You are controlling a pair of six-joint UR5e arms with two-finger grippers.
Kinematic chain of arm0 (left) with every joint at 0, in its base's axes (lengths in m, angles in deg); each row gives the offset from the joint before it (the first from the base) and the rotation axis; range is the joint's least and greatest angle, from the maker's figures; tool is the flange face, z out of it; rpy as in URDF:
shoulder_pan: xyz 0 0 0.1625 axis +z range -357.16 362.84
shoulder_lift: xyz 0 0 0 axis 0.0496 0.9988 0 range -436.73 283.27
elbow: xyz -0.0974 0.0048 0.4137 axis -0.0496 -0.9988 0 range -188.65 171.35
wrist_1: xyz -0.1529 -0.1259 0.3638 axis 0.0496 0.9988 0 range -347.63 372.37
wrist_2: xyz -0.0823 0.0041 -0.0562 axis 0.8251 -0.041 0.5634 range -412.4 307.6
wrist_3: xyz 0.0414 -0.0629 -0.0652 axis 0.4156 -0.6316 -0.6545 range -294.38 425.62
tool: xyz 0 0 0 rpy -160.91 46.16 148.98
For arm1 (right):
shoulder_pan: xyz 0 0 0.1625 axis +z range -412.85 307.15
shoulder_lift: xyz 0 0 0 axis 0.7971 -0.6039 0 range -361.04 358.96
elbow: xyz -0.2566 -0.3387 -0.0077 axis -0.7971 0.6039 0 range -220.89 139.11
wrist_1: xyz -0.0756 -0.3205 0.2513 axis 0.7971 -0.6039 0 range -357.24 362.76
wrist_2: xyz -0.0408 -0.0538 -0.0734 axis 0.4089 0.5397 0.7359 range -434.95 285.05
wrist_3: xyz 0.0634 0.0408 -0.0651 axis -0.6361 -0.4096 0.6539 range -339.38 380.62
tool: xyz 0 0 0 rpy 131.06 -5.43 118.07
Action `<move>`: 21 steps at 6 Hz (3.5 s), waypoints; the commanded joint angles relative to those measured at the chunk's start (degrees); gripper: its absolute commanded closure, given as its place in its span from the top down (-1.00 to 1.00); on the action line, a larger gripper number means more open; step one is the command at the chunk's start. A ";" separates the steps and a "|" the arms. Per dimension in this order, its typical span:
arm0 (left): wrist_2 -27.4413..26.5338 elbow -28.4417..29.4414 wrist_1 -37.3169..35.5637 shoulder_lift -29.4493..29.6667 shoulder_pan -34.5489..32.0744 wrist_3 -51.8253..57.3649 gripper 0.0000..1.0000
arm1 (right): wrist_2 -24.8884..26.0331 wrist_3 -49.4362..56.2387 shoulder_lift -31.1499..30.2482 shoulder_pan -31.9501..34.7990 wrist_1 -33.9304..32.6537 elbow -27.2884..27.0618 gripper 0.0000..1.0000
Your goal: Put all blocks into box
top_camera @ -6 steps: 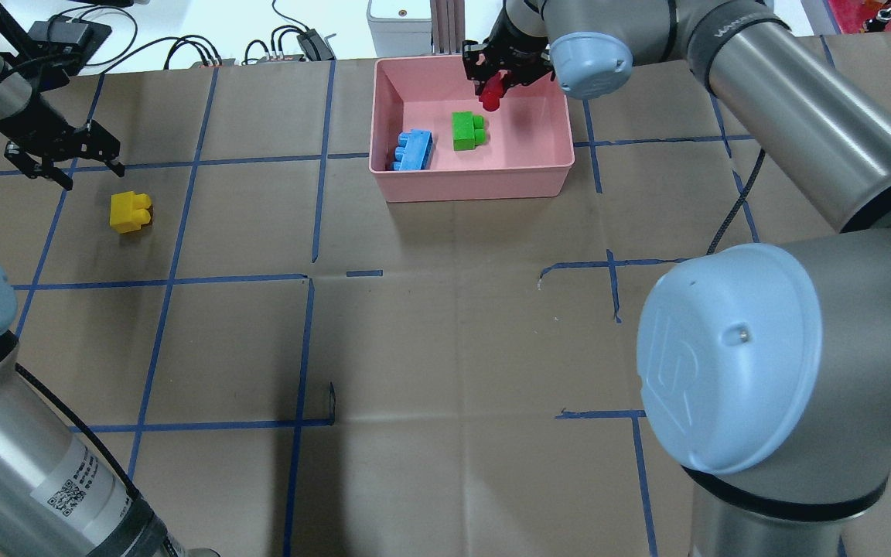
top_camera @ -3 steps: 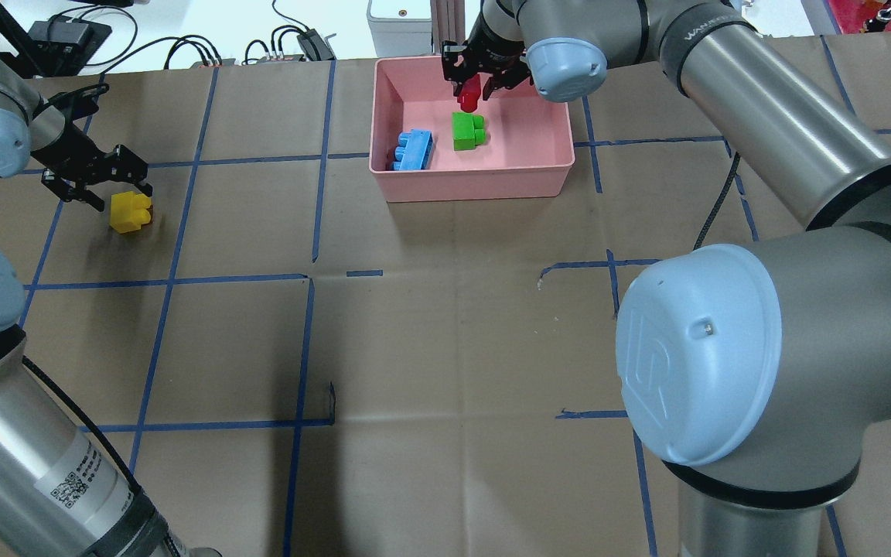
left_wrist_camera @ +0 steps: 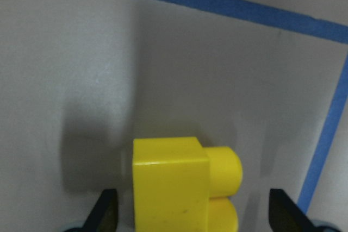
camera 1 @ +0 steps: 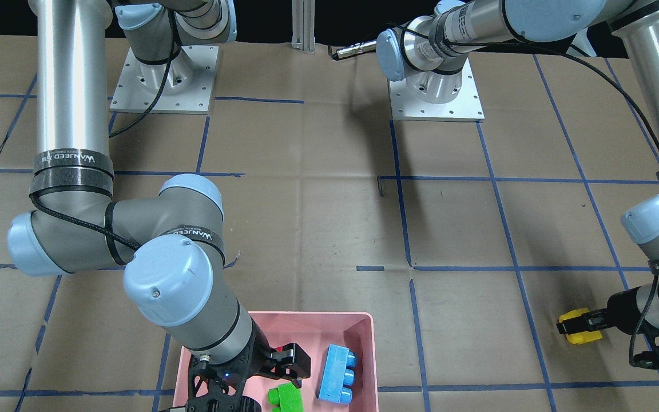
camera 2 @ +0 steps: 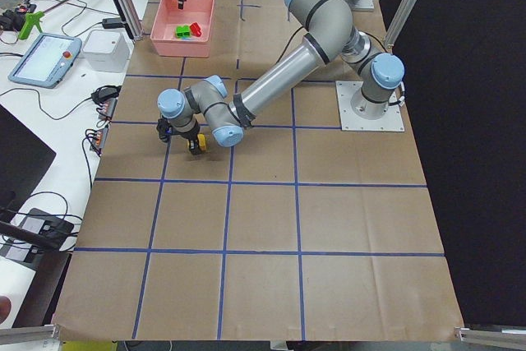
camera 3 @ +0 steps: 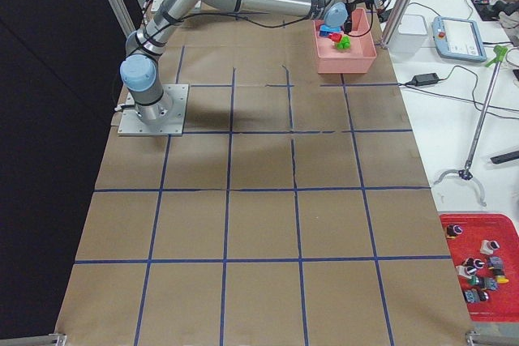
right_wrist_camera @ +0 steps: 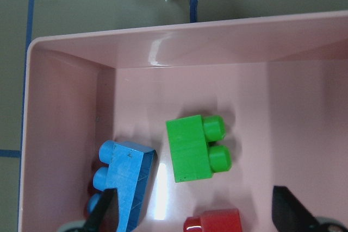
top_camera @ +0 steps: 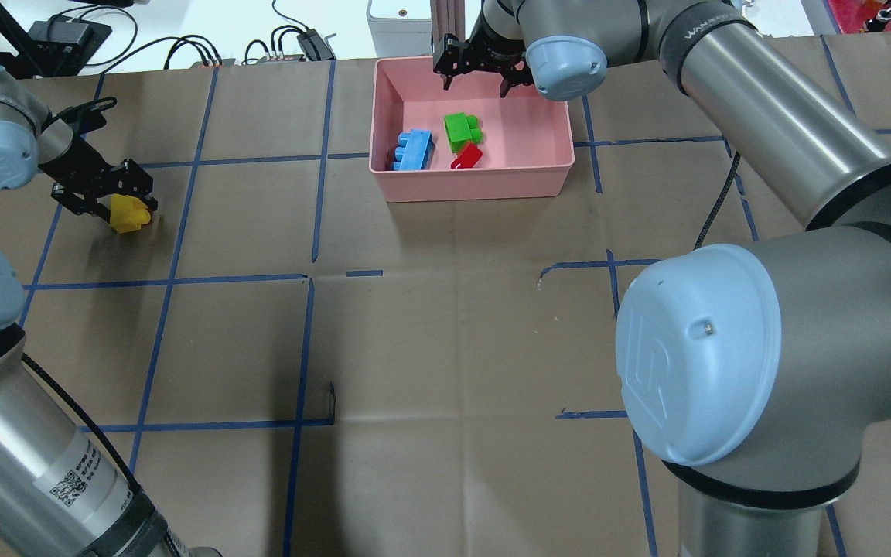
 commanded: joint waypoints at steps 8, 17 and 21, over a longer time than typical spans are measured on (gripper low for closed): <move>1.13 28.13 32.62 -5.54 -11.61 -3.53 -0.84 | 11.82 7.61 -38.78 -5.19 36.74 -21.69 1.00; 0.17 29.33 6.86 9.50 -40.57 -44.70 0.97 | 11.64 8.31 -42.97 -5.89 22.05 -30.23 1.00; -2.03 26.19 22.43 -6.01 -32.34 -28.44 0.97 | 11.72 8.31 -42.97 -5.80 21.96 -30.23 1.00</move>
